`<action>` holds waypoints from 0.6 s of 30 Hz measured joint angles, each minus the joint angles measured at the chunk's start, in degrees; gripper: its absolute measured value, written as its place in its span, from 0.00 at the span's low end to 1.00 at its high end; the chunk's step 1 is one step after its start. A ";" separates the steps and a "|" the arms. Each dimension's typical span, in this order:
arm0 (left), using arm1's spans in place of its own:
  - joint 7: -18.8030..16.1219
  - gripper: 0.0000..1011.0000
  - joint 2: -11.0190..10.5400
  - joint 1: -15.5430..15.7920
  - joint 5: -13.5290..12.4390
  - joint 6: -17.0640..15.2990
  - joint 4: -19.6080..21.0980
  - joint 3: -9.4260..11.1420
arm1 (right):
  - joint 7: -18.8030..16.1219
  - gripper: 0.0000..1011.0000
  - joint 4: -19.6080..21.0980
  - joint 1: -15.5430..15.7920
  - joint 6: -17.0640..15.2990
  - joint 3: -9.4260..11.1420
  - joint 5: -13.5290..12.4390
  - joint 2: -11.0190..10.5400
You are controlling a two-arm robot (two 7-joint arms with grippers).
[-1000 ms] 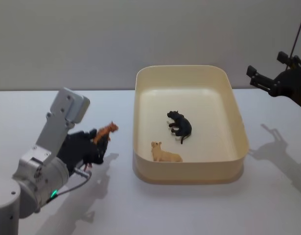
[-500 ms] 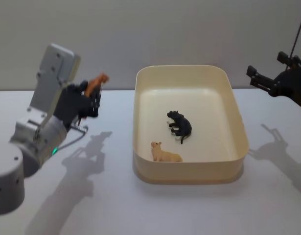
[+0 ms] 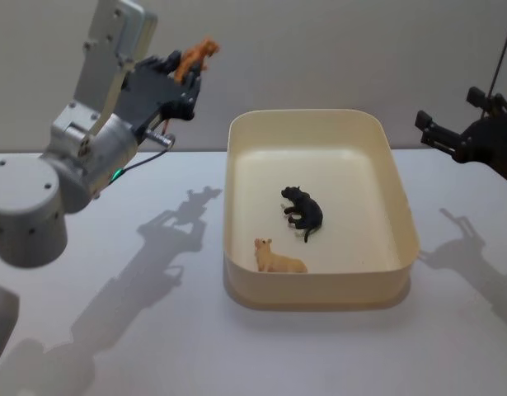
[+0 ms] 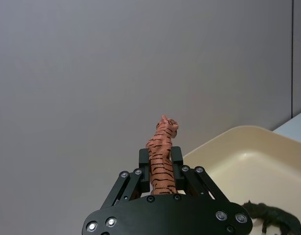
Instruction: Pick up the toy alternately with two hands and place it into the central storage box.
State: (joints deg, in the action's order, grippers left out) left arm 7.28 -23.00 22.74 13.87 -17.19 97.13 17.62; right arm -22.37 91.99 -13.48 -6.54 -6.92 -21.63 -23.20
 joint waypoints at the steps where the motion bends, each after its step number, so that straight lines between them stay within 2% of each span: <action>1: 1.52 0.24 0.74 1.33 -0.36 0.79 -1.51 0.09 | 0.00 0.99 0.00 0.00 0.00 0.00 0.00 0.00; 6: 6.62 0.24 2.62 4.89 -1.38 3.30 -5.84 0.44 | 0.00 0.99 0.00 0.00 0.00 0.00 0.00 0.00; 7: 6.62 0.24 2.62 4.89 -1.38 3.30 -5.84 0.44 | 0.00 0.99 0.00 0.00 0.00 0.00 0.00 0.00; 18: 18.48 0.24 5.36 10.73 -3.19 6.76 -13.76 1.36 | 0.00 0.99 0.00 0.00 0.00 0.00 0.00 0.00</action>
State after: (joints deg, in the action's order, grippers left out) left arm 25.76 -17.64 33.47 10.69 -10.42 83.37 18.98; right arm -22.37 91.99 -13.48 -6.54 -6.92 -21.63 -23.20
